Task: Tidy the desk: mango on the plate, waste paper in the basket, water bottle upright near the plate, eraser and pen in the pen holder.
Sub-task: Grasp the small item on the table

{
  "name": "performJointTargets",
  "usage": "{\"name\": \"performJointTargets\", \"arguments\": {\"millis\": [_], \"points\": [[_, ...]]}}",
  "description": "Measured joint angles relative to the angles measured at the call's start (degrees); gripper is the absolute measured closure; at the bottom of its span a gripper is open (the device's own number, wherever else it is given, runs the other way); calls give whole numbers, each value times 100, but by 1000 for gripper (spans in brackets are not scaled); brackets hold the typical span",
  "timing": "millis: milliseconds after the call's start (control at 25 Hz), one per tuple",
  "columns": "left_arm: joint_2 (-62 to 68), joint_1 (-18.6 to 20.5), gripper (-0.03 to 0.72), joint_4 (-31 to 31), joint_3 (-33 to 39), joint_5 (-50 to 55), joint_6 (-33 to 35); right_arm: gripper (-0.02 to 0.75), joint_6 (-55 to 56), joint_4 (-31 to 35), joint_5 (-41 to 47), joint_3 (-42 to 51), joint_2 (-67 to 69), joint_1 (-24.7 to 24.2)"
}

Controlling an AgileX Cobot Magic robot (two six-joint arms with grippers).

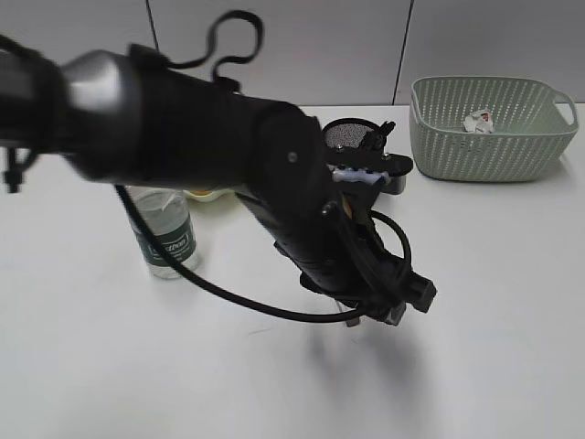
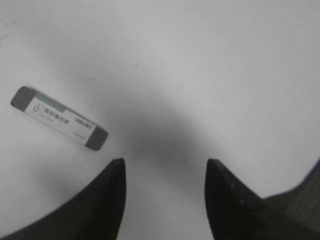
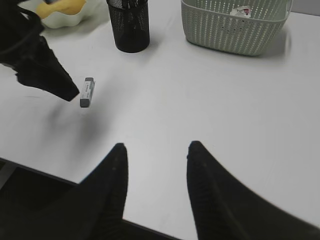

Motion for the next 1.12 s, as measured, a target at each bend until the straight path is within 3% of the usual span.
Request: {"name": "performJointTargets", "arguments": {"millis": [280,400,680,960,1120], "points": [[1092,12,285,2456,-1353,1146,-2918,417,-5,0,0,0,0,0],[1338,18,285,2817,-1700,1228,-3880,417,-5,0,0,0,0,0],[1971,18,285,3308,-2565,1746,-5020,417,-5,0,0,0,0,0],[2236,18,291,3334,-2711,1880,-5524,417,-5,0,0,0,0,0],[2251,12,410,3354,-2722,1976,-5552,417,-5,0,0,0,0,0]]}}
